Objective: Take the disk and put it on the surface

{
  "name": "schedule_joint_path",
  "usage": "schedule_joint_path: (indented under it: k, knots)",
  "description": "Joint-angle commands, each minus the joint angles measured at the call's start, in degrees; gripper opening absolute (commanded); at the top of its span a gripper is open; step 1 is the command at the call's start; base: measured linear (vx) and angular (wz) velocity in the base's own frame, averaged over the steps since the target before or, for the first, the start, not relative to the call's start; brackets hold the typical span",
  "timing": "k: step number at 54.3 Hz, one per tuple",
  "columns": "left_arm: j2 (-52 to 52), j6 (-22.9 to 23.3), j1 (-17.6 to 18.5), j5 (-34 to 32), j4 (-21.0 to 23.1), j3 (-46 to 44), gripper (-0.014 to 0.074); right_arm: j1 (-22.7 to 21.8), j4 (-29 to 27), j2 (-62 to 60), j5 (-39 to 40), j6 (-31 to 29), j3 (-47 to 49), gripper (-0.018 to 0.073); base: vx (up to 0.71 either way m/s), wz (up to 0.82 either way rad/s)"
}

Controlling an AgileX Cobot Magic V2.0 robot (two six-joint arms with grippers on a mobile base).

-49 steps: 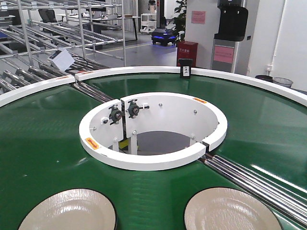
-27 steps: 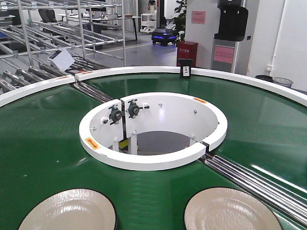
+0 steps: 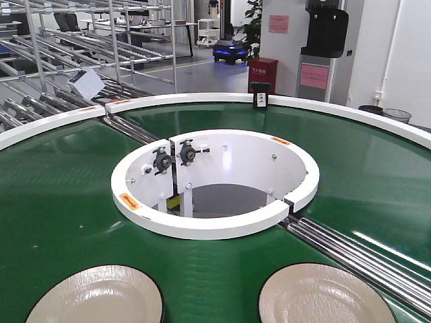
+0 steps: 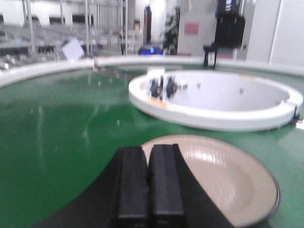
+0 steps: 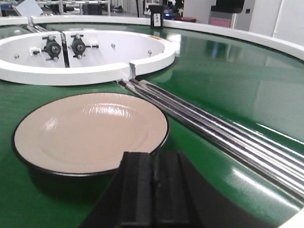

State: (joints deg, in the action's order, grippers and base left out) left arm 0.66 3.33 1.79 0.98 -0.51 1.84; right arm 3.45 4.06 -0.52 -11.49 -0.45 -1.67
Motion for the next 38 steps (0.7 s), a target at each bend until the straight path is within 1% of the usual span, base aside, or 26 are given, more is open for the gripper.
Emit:
schedule_joint_path:
  k: [1,5,8,12,17,20,23,28,32,38]
  knots:
    - [0.82,0.59,0.0,-11.69,-0.17,-1.27,-0.0008,-0.11,0.15,-0.24,6.61,-0.01,-0.48,-0.0008,0.0,0.0]
    - [0.82,0.59,0.0,-17.05,-0.17,-1.27,-0.0008,-0.11,0.15,-0.24,8.99,-0.01,-0.48,-0.0008,0.0,0.0]
    - [0.82,0.59,0.0,-19.65,-0.17,-1.27,-0.0008,-0.11,0.15,-0.24,10.9,-0.01,-0.48,-0.0008,0.0,0.0]
    - [0.82,0.59,0.0,-23.69,-0.17,-1.27,-0.0008,-0.11,0.21,-0.24,15.29,-0.01,-0.48,-0.0008,0.0,0.0]
    - [0.82,0.81,0.0,-25.66,-0.12,-2.46,-0.0008,-0.11,0.09,-0.24,21.43,0.45,0.1,-0.0008,0.0,0.0]
    - [0.82,2.17,0.0,-25.02,-0.12,-4.29,-0.0008,-0.11,-0.45,-0.09,21.23,1.6,1.81,-0.0008,0.0,0.0]
    - [0.76,3.71,0.0,-23.03,-0.12,-7.21,-0.0008,-0.11,-1.34,0.34,18.59,1.67,5.07,-0.0008,0.0,0.0]
    - [0.76,3.68,0.0,-15.85,-0.18,-14.48,-0.0008,-0.11,-1.38,2.34,11.18,1.38,12.97,-0.0008,0.0,0.0]
    - [0.43,2.41,0.0,-8.96,-0.29,-20.72,-0.0008,-0.11,-1.21,5.39,6.12,1.02,19.81,-0.0008,0.0,0.0]
    - [-3.0,1.64,0.0,2.97,-0.29,-30.81,-0.0008,-0.11,0.22,10.87,3.35,0.97,28.09,-0.0008,0.0,0.0]
